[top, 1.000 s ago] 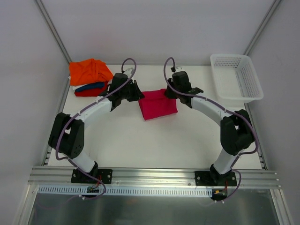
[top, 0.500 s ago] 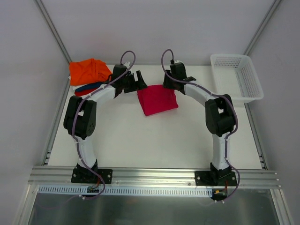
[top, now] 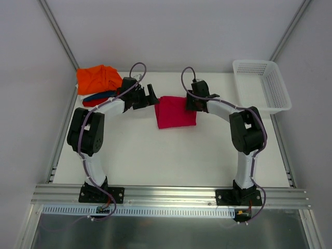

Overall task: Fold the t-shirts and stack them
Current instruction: Fold the tshirt

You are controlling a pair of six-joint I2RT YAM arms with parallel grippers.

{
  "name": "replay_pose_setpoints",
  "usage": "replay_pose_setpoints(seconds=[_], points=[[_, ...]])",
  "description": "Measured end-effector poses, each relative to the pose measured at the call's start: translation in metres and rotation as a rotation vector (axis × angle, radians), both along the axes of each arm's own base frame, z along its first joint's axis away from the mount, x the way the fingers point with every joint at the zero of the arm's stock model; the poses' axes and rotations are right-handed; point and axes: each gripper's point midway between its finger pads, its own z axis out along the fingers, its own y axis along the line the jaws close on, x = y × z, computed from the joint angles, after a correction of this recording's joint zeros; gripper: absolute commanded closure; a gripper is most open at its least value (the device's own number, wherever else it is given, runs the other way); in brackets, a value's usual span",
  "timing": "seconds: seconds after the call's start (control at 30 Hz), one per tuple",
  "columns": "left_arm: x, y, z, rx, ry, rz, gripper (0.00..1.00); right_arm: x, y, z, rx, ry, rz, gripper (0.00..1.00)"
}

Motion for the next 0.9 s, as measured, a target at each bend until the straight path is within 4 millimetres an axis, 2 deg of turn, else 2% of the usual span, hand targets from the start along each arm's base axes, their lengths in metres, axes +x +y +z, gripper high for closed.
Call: replay_pose_setpoints(seconds=[0.23,0.37,0.7,0.9], points=[[-0.022,0.002,-0.001,-0.016,0.019,-0.016,0.04,-0.009,-0.007,0.05,0.026,-0.085,-0.002,0.45],[-0.036,0.003,-0.008,-0.028,0.046,-0.022,0.04,-0.017,-0.012,0.073,0.036,-0.127,-0.003,0.45],[-0.052,-0.005,-0.018,-0.127,0.073,-0.046,0.01,-0.065,-0.03,0.111,0.074,-0.193,0.004,0.45],[-0.052,-0.002,-0.023,-0.203,0.068,-0.032,0.01,-0.095,-0.038,0.146,0.131,-0.27,0.018,0.46]])
